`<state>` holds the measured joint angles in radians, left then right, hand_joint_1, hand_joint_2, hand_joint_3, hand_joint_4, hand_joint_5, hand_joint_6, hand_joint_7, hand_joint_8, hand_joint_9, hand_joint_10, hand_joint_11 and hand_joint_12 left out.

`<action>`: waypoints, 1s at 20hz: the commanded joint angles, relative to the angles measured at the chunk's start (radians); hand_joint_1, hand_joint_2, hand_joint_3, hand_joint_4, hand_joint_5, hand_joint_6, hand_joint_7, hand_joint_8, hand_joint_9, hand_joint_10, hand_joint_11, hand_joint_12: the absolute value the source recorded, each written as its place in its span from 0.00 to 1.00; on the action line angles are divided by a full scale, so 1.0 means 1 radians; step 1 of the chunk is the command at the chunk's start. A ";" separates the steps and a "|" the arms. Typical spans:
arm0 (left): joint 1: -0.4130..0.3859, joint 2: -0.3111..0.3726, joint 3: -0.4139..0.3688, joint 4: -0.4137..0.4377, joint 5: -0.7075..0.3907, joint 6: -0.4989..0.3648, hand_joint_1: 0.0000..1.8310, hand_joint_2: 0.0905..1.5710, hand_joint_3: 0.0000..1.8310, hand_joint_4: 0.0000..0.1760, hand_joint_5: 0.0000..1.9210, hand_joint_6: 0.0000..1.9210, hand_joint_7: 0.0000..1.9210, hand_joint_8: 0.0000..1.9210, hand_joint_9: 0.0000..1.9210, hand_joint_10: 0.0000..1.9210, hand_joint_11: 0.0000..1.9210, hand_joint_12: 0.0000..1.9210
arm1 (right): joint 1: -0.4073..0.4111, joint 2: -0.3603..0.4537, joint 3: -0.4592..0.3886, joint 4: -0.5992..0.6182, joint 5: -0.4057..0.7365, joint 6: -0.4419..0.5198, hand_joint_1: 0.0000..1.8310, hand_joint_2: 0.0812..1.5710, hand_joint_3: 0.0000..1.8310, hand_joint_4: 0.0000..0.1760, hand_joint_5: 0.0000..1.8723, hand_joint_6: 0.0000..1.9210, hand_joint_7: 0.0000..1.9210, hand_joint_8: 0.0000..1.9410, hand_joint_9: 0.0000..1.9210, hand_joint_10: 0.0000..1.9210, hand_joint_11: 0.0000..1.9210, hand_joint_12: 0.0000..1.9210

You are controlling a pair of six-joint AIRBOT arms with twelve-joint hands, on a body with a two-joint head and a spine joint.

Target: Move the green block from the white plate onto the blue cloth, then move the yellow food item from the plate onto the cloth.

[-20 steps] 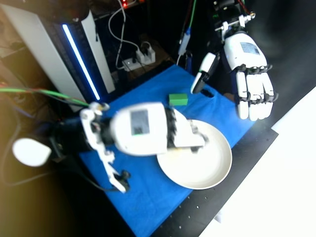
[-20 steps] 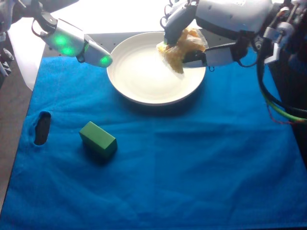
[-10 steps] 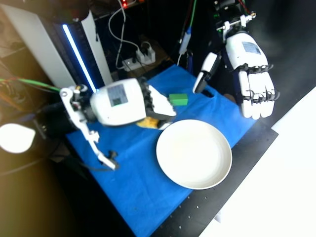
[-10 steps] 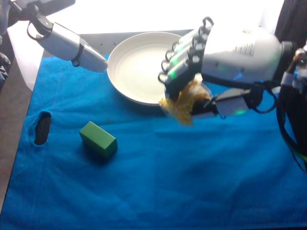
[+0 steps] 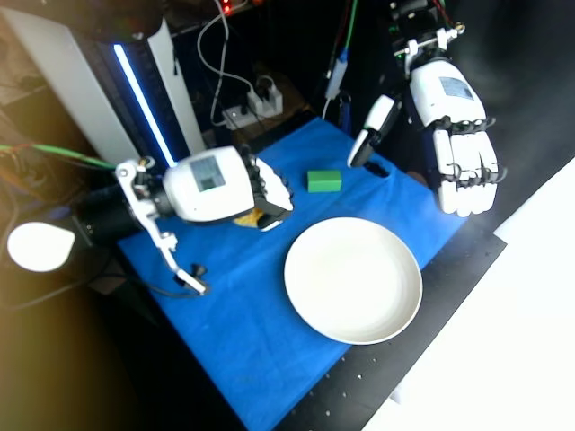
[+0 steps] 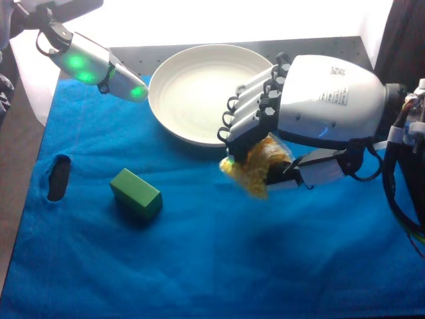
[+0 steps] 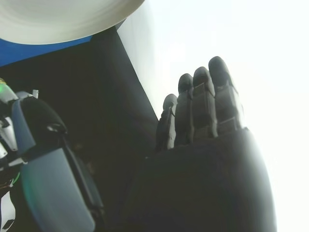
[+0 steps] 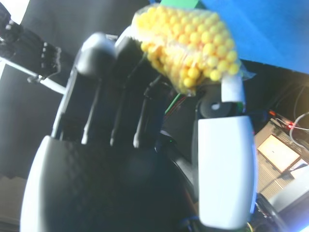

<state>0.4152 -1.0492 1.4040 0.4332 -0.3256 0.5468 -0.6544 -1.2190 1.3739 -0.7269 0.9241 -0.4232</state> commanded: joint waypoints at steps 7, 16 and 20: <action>0.003 0.006 -0.013 -0.024 -0.131 -0.004 0.44 0.43 0.00 0.59 0.03 0.00 0.09 0.00 0.08 0.00 0.00 0.21 | -0.014 0.008 0.018 0.174 0.096 -0.003 0.42 0.40 0.00 0.90 0.01 0.00 0.08 0.00 0.08 0.00 0.00 0.40; 0.047 0.059 -0.086 -0.102 -0.345 -0.003 0.38 0.42 0.00 0.77 0.00 0.00 0.08 0.00 0.07 0.00 0.00 0.21 | -0.033 0.070 0.019 0.487 0.244 -0.003 0.38 0.33 0.00 1.00 0.00 0.00 0.01 0.00 0.06 0.00 0.00 0.50; 0.043 0.111 -0.161 -0.141 -0.492 0.037 0.32 0.41 0.00 0.83 0.00 0.00 0.06 0.00 0.05 0.00 0.00 0.19 | -0.033 0.070 0.025 0.597 0.334 -0.003 0.38 0.33 0.00 1.00 0.00 0.00 0.06 0.00 0.05 0.01 0.00 0.30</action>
<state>0.4725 -0.9443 1.2388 0.3351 -0.6853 0.5831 -0.6910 -1.1481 1.3979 -0.1680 1.1229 -0.4271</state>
